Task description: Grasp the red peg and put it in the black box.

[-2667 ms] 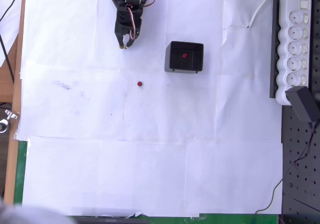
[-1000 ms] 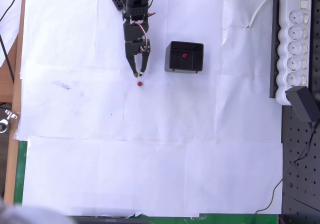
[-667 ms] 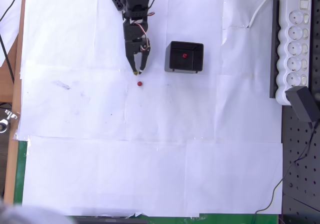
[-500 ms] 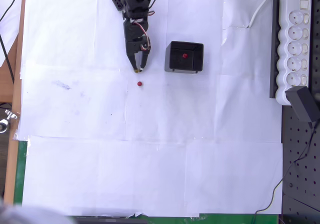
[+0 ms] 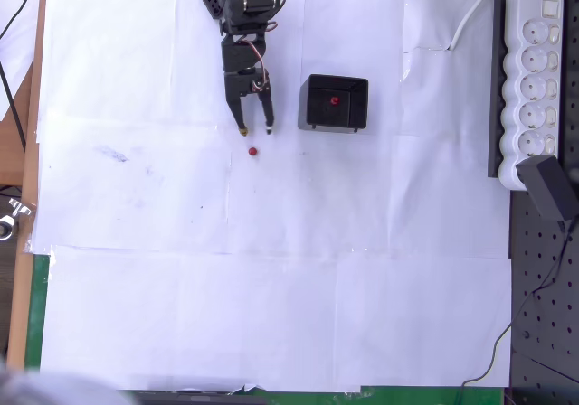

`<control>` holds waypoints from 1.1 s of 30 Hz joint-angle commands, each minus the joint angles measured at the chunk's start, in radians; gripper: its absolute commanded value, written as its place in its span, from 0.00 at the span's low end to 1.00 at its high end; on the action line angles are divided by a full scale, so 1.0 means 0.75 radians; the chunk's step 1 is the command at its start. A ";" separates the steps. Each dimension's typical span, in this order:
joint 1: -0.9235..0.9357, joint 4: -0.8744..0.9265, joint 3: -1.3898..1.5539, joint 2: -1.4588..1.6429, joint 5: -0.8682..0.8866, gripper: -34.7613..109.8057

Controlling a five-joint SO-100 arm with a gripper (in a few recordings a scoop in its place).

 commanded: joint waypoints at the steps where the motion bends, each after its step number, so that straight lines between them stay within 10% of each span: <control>1: 0.008 -0.016 -0.025 0.012 -0.074 0.43; 33: 0.012 -0.127 0.286 0.364 -0.121 0.50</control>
